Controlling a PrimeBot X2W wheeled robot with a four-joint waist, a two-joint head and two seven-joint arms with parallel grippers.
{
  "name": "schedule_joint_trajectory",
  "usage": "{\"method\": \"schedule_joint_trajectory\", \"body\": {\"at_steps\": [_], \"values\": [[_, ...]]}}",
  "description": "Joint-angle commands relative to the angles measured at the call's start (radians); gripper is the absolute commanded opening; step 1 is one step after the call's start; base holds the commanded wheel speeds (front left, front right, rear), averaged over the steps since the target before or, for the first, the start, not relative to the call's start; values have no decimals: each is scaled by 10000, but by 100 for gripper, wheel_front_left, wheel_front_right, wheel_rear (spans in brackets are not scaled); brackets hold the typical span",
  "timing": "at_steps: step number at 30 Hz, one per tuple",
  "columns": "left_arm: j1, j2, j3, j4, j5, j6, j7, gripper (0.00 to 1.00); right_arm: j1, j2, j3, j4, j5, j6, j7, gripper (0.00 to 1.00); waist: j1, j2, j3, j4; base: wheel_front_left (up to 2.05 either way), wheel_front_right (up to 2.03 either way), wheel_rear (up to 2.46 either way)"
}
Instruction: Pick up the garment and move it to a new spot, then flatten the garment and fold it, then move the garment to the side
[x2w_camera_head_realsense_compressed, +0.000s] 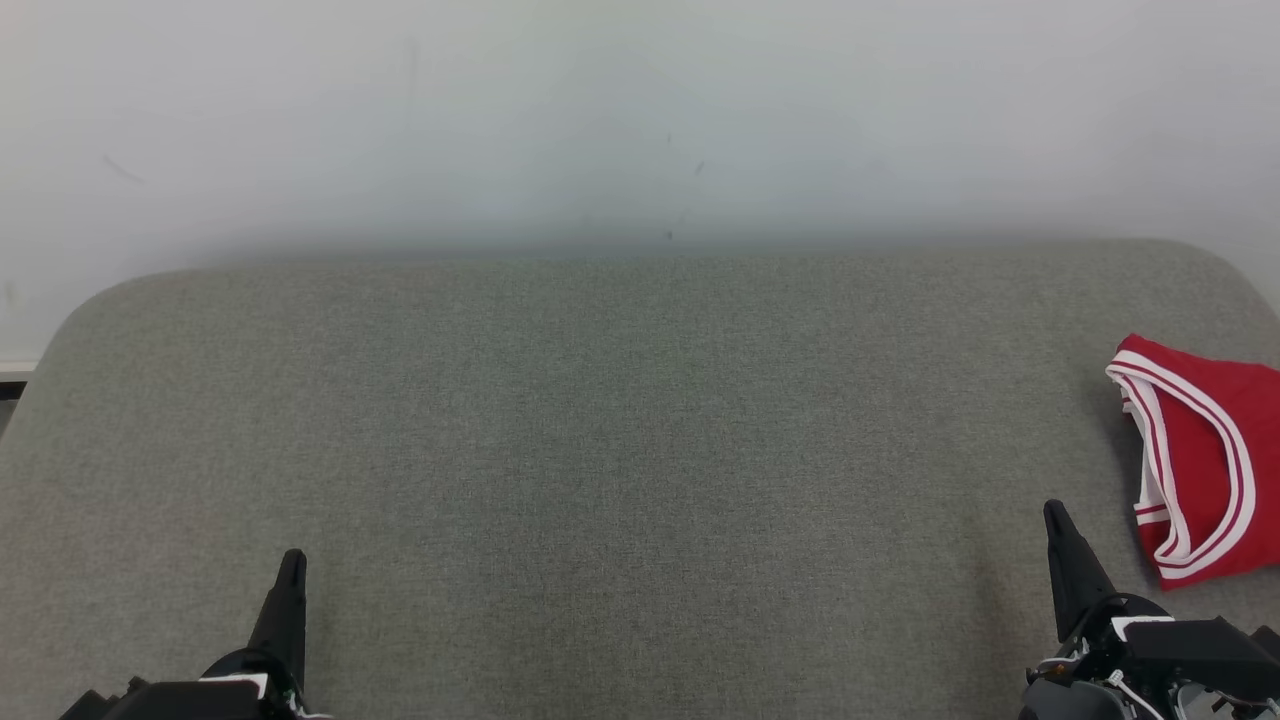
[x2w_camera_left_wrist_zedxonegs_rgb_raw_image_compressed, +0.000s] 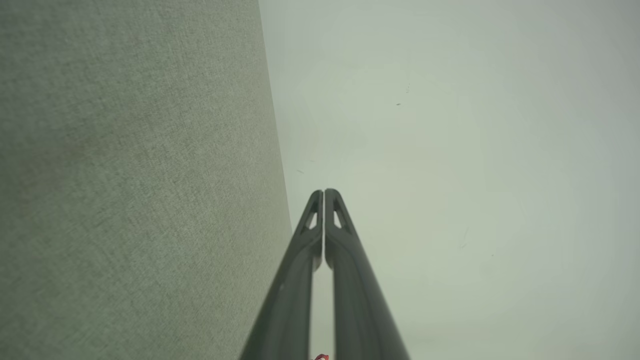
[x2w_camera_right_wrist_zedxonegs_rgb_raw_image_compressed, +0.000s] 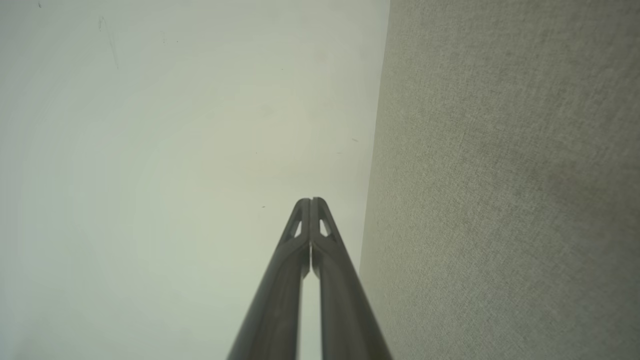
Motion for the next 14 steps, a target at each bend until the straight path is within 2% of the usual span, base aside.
{"method": "schedule_joint_trajectory", "body": {"at_steps": [1, 14], "values": [[-82, 23, 23, -35, -54, -29, 1, 0, -45, 16, -8, -12, 15, -17, 25, 0, 0, 0, 0, 0, 0, 0, 0], [-81, 23, 23, -35, -55, -29, 0, 0, -44, 16, -7, -12, 16, -17, 24, 0, 0, 0, 0, 0, 0, 0, 0]]}}
